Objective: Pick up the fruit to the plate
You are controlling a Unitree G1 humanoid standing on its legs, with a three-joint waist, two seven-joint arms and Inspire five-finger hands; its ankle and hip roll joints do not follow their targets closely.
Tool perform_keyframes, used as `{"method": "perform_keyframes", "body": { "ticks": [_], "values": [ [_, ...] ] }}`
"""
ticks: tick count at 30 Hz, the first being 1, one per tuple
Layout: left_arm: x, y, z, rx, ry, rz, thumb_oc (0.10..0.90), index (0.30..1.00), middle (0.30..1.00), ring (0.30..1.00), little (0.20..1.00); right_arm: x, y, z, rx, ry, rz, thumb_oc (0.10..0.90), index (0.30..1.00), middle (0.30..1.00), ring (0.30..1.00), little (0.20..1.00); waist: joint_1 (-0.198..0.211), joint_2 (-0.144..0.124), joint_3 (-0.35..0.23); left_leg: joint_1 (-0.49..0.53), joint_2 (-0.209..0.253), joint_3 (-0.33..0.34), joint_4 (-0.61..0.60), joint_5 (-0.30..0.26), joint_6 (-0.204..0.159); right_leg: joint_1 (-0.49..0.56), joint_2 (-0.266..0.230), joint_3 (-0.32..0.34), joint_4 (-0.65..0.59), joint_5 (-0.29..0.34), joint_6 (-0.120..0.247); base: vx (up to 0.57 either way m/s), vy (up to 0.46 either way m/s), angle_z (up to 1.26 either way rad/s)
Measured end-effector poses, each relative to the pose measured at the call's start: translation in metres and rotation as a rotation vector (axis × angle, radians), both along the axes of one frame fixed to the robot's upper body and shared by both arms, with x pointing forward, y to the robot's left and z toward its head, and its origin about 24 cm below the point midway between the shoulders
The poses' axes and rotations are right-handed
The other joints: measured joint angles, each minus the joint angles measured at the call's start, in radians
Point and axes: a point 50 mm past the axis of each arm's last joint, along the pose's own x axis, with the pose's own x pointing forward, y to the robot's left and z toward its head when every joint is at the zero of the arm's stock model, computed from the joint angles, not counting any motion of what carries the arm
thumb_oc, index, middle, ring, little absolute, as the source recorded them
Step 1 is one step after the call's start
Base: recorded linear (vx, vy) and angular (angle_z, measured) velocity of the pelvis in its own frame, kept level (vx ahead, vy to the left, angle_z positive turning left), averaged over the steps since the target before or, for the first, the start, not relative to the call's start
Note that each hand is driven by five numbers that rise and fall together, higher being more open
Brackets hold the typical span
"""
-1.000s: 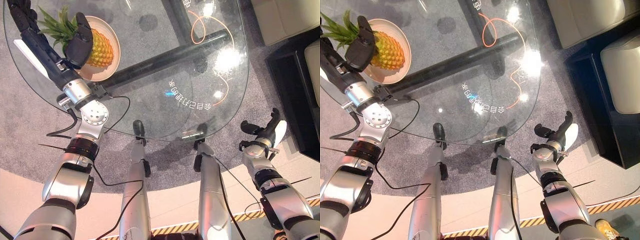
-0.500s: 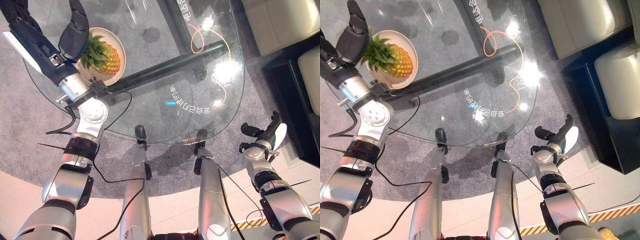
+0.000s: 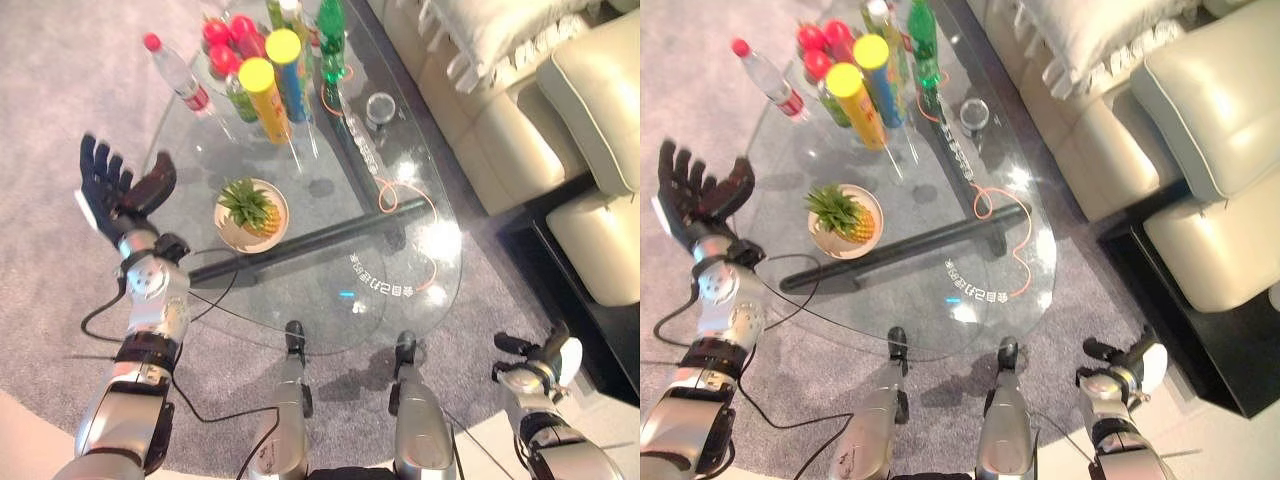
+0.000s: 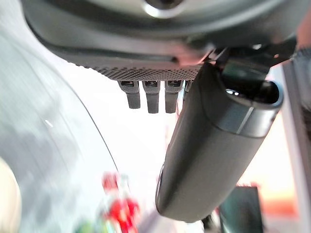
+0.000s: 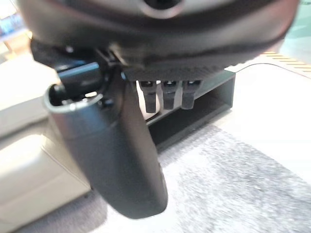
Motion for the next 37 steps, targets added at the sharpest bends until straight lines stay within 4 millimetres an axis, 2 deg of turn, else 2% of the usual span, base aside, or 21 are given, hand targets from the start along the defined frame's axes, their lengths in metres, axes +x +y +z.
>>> {"method": "perform_keyframes", "body": {
  "ticks": [2, 5, 8, 9, 11, 13, 16, 18, 23, 28, 37],
  "values": [
    [-0.021, 0.008, -0.042, 0.004, 0.181, -0.016, 0.800, 0.900, 0.900, 0.900, 0.900, -0.017, 0.003, -0.015, 0.041, 0.078, 0.015, 0.800, 0.900, 0.900, 0.900, 0.900, 0.001, 0.000, -0.073, 0.003, -0.002, -0.001, 0.000, -0.011, -0.002, 0.026, 0.000, -0.017, -0.035, 0.005, 0.000, 0.17, -0.006, 0.12],
    [-0.056, 0.008, -0.105, -0.002, 0.473, -0.078, 0.800, 0.900, 0.900, 0.900, 0.900, -0.041, 0.010, -0.035, 0.115, 0.196, 0.046, 0.800, 0.900, 0.900, 0.900, 0.900, 0.001, -0.004, -0.163, 0.047, -0.003, 0.000, -0.001, -0.034, -0.007, 0.074, 0.000, -0.021, -0.047, -0.001, 0.001, 0.20, 0.014, 0.02],
    [-0.108, 0.004, -0.165, 0.000, 0.799, -0.146, 0.800, 0.900, 0.900, 0.900, 0.900, -0.073, 0.021, -0.056, 0.192, 0.336, 0.108, 0.800, 0.900, 0.900, 0.900, 0.900, -0.003, -0.025, -0.282, 0.092, -0.002, 0.003, -0.002, -0.056, -0.011, 0.116, 0.000, -0.021, -0.047, -0.024, 0.000, 0.23, 0.046, -0.03],
    [-0.114, 0.003, -0.172, 0.010, 0.840, -0.158, 0.800, 0.900, 0.900, 0.900, 0.900, -0.077, 0.022, -0.058, 0.205, 0.358, 0.117, 0.800, 0.900, 0.900, 0.900, 0.900, -0.002, -0.028, -0.294, 0.099, -0.002, 0.003, -0.002, -0.058, -0.011, 0.125, 0.000, -0.021, -0.047, -0.026, -0.001, 0.16, 0.048, 0.00],
    [-0.145, -0.004, -0.197, 0.041, 1.018, -0.232, 0.800, 0.900, 0.900, 0.900, 0.900, -0.100, 0.024, -0.068, 0.254, 0.451, 0.150, 0.800, 0.900, 0.900, 0.900, 0.900, -0.003, -0.040, -0.358, 0.116, -0.001, 0.005, -0.008, -0.065, -0.013, 0.141, 0.000, -0.021, -0.048, -0.037, -0.003, 0.12, 0.044, 0.01],
    [-0.165, -0.010, -0.211, 0.043, 1.108, -0.287, 0.800, 0.900, 0.900, 0.900, 0.900, -0.113, 0.027, -0.073, 0.273, 0.514, 0.186, 0.800, 0.900, 0.900, 0.900, 0.900, -0.004, -0.044, -0.393, 0.119, -0.001, 0.006, -0.009, -0.072, -0.009, 0.145, 0.000, -0.021, -0.050, -0.043, -0.009, 0.10, 0.037, 0.00],
    [-0.197, -0.030, -0.234, 0.048, 1.267, -0.435, 0.800, 0.900, 0.900, 0.900, 0.900, -0.134, 0.034, -0.082, 0.324, 0.616, 0.221, 0.800, 0.900, 0.900, 0.900, 0.900, -0.005, -0.042, -0.437, 0.125, 0.000, 0.007, -0.009, -0.074, -0.009, 0.147, 0.000, -0.021, -0.052, -0.045, -0.010, 0.09, 0.029, 0.00],
    [-0.211, -0.043, -0.243, 0.034, 1.330, -0.518, 0.800, 0.900, 0.900, 0.900, 0.900, -0.141, 0.040, -0.086, 0.348, 0.664, 0.259, 0.800, 0.900, 0.900, 0.900, 0.900, -0.004, -0.038, -0.443, 0.138, 0.002, 0.013, -0.009, -0.078, -0.010, 0.157, 0.000, -0.021, -0.053, -0.046, -0.010, 0.08, 0.010, -0.04],
    [-0.228, -0.064, -0.254, -0.005, 1.393, -0.664, 0.800, 0.900, 0.900, 0.900, 0.900, -0.145, 0.045, -0.089, 0.367, 0.709, 0.321, 0.800, 0.900, 0.900, 0.900, 0.900, -0.003, -0.023, -0.459, 0.142, 0.011, 0.017, -0.009, -0.078, -0.011, 0.159, 0.007, -0.020, -0.053, -0.045, -0.011, 0.04, 0.004, -0.02],
    [-0.243, -0.065, -0.260, -0.041, 1.518, -0.683, 0.800, 0.900, 0.900, 0.900, 0.900, -0.143, 0.051, -0.090, 0.366, 0.746, 0.390, 0.800, 0.900, 0.900, 0.900, 0.900, -0.002, -0.017, -0.470, 0.165, 0.018, 0.017, -0.009, -0.080, -0.011, 0.180, 0.017, -0.020, -0.053, -0.050, -0.016, 0.03, -0.007, -0.01],
    [-0.243, -0.066, -0.260, -0.038, 1.529, -0.703, 0.800, 0.900, 0.900, 0.900, 0.900, -0.143, 0.055, -0.092, 0.371, 0.773, 0.424, 0.800, 0.900, 0.900, 0.900, 0.900, -0.004, -0.016, -0.487, 0.173, 0.022, 0.019, -0.009, -0.083, -0.014, 0.187, 0.021, -0.020, -0.053, -0.055, -0.017, 0.00, 0.000, 0.00]
  ]
}}
